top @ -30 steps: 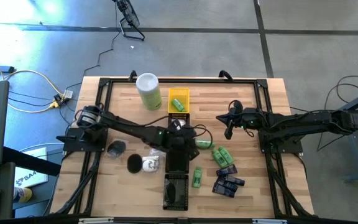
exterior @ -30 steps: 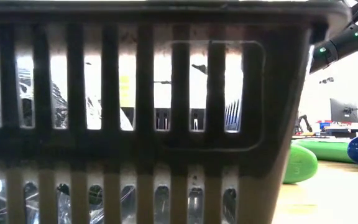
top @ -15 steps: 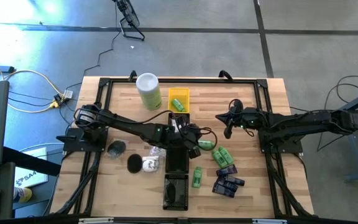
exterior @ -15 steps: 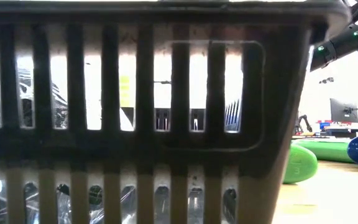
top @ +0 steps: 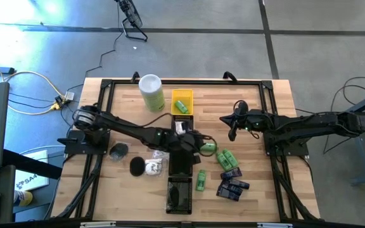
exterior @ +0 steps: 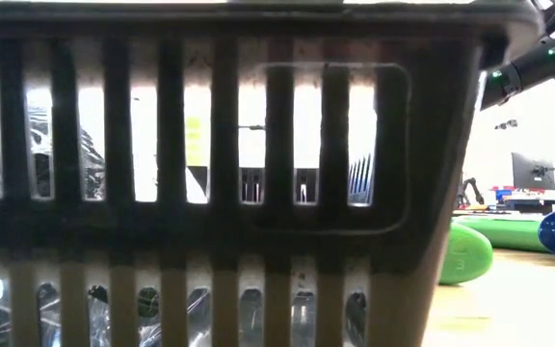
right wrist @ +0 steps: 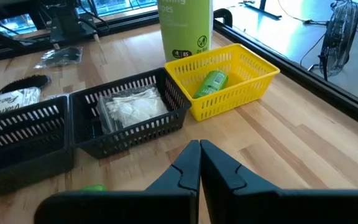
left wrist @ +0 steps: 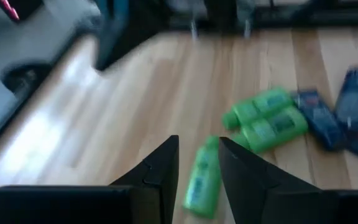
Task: Pick & Place Travel size toiletries
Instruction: Put the dark blue bottle into the center black basket
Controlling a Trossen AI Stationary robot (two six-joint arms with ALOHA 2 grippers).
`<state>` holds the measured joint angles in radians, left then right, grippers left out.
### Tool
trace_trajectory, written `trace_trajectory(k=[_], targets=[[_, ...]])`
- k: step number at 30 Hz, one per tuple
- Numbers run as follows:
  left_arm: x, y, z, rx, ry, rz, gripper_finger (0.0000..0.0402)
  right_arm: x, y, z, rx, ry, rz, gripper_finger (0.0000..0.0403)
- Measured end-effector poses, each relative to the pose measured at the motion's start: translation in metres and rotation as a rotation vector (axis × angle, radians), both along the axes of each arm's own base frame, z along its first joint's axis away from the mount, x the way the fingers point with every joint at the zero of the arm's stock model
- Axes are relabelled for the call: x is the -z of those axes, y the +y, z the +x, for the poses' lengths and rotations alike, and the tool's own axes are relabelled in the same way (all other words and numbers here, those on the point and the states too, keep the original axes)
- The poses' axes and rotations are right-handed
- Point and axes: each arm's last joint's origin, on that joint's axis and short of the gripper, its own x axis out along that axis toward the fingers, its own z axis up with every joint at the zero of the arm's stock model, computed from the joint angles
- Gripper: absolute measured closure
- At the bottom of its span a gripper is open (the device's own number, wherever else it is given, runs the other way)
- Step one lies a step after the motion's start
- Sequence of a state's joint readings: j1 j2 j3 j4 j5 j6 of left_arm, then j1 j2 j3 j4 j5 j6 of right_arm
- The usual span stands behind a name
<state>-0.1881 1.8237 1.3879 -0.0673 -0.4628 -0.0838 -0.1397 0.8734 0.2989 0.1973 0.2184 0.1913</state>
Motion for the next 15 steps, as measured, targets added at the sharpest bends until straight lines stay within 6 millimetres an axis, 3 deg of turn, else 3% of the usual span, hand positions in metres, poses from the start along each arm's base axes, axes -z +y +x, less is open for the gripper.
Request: trace_trajectory(k=[8, 15], targets=[[0.009, 0.017, -0.041, -0.040, -0.074, 0.076, 0.0293, 0.000, -0.001, 0.000, 0.023, 0.000, -0.009, 0.0401], [0.027, 0.044, -0.091, -0.041, -0.134, 0.048, 0.0293, -0.001, -0.003, -0.001, 0.141, -0.021, 0.008, 0.0401]])
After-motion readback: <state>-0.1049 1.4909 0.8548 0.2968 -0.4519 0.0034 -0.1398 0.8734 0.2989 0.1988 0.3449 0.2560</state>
